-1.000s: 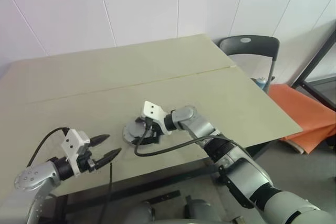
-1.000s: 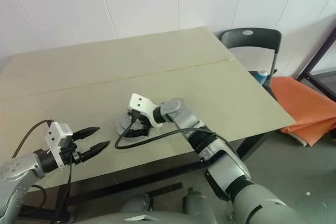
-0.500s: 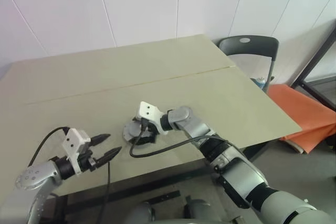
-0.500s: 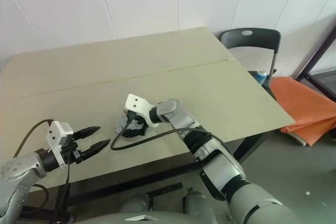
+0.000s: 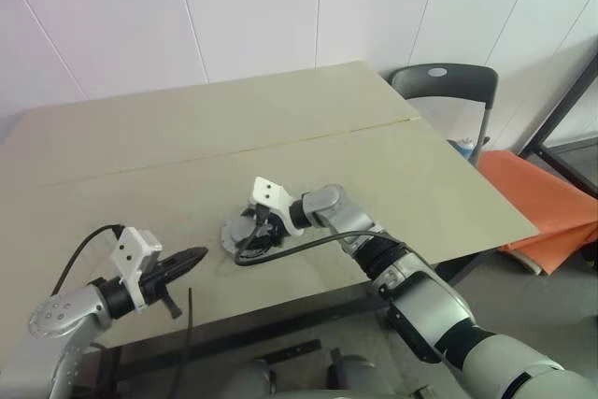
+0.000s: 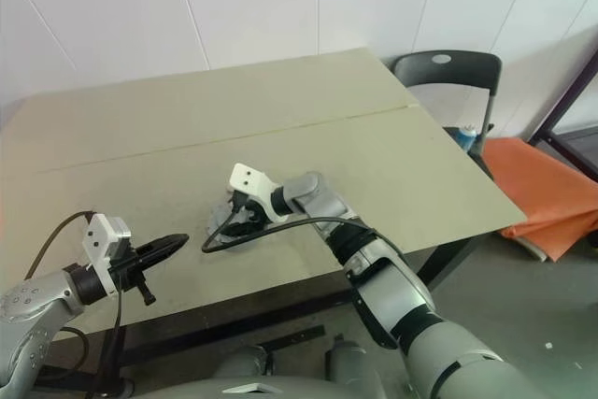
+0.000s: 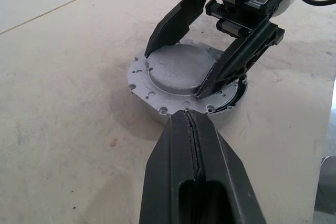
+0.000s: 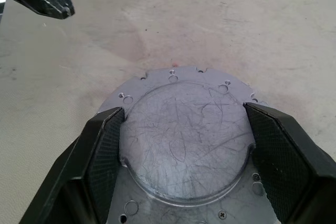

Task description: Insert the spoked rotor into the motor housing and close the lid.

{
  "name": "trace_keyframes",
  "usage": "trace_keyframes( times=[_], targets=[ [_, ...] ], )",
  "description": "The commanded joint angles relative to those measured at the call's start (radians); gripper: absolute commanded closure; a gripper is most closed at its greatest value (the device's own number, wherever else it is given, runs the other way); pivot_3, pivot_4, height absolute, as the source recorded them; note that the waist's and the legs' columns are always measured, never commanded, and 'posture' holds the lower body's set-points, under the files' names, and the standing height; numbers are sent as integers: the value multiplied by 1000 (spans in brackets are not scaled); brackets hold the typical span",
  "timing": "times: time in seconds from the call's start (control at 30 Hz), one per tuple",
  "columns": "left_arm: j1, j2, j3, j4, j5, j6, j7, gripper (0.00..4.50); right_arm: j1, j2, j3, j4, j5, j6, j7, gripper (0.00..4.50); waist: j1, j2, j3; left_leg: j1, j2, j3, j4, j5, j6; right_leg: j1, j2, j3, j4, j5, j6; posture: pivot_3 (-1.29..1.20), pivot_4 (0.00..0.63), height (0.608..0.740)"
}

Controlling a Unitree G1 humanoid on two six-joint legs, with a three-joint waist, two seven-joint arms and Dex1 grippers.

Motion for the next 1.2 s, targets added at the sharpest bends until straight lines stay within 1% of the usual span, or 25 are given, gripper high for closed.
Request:
trace_keyframes(
  times=[0.03, 0.2, 0.27, 0.4, 0.5, 0.67, 0.83, 1.2],
  targets=[
    [-10, 1, 10, -15, 6, -21, -1, 4500, -13, 9, -8, -7, 4, 7, 20, 1272, 0, 0, 0, 0, 0, 0, 0, 0, 0, 0, 0, 0, 0, 0, 0, 0, 0, 740],
    [-9, 3, 8, -25, 0, -27, -18, 4500, -15, 26, -58, -22, 57, 18, 42, 1272, 0, 0, 0, 0, 0, 0, -1, 0, 0, 0, 0, 0, 0, 0, 0, 0, 0, 740],
    [-1, 6, 9, -28, 0, -33, -30, 4500, -16, 23, -70, -45, 76, 14, 71, 1272, 0, 0, 0, 0, 0, 0, 0, 0, 0, 0, 0, 0, 0, 0, 0, 0, 0, 740],
    [5, 10, 10, -24, 9, -53, -51, 4500, -13, -1, -59, -90, 99, 11, 165, 1272, -3, 0, 0, -1, 0, 0, -1, 0, 0, 0, 0, 0, 0, 0, 0, 0, 0, 740],
    [6, 6, 8, -15, 15, -64, -57, 4500, -11, -11, -47, -98, 85, -15, 183, 1272, -2, 0, 0, -1, 0, 0, -1, 0, 0, 0, 0, 0, 0, 0, 0, 0, 0, 740],
    [12, -4, 3, -5, 23, -80, -60, 4500, 15, -27, 3, -100, 28, -74, 176, 1272, -1, 0, 0, 0, 0, 0, -1, 0, 0, 0, 0, 0, 0, 0, 0, 0, 0, 740],
    [21, -11, 4, -1, 28, -90, -64, 4500, 48, -27, 19, -113, -1, -93, 154, 1272, -5, 0, 0, 0, 0, 0, -1, 0, 0, 0, 0, 0, 0, 0, 0, 0, 0, 740],
    [22, -12, -5, 26, 36, -110, -72, 4500, 12, 3, -37, -58, 3, -89, 80, 1272, -24, 0, 0, 0, 1, 0, -1, 0, 0, 0, 1, 0, 1, 0, -1, 0, 0, 740]
  ],
)
